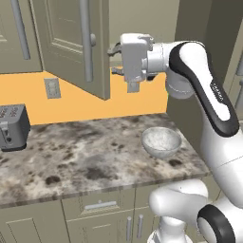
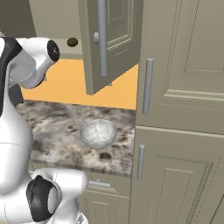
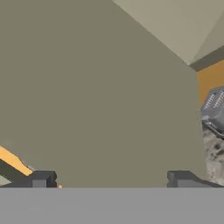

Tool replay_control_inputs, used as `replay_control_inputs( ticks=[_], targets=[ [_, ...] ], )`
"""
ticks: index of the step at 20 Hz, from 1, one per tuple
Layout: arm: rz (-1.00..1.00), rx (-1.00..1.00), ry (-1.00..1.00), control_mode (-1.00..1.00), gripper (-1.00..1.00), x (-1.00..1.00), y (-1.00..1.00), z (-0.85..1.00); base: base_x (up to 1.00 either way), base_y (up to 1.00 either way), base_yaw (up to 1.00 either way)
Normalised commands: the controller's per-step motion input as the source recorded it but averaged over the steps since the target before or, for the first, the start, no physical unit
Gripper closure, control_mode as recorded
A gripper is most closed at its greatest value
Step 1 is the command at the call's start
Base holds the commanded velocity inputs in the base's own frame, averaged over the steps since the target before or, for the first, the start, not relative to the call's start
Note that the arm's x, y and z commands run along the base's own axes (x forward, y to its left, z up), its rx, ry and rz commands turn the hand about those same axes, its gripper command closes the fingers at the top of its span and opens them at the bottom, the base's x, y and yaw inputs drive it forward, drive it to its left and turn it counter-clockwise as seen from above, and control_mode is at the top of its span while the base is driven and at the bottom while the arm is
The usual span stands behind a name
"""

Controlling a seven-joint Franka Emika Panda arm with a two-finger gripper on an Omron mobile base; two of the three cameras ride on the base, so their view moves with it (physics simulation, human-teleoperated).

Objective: Open the cabinet. Pick the kiwi and mango from the cabinet and place them into the bowl. Then close the cabinet.

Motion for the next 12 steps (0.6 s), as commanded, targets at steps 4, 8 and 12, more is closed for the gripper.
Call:
replay_control_inputs(
  ticks=[4, 8, 12],
  targets=[
    [0.03, 0.0, 0.0, -1.0, -1.0, -0.1, 1.0, -0.24, 0.0, 0.0, 0.0],
    [0.0, 0.0, 0.0, -1.0, -1.0, 0.0, 0.71, -0.2, 0.0, 0.0, 0.0],
    [0.0, -0.02, 0.01, -1.0, -1.0, 0.0, 0.03, 0.0, 0.0, 0.0, 0.0]
  ],
)
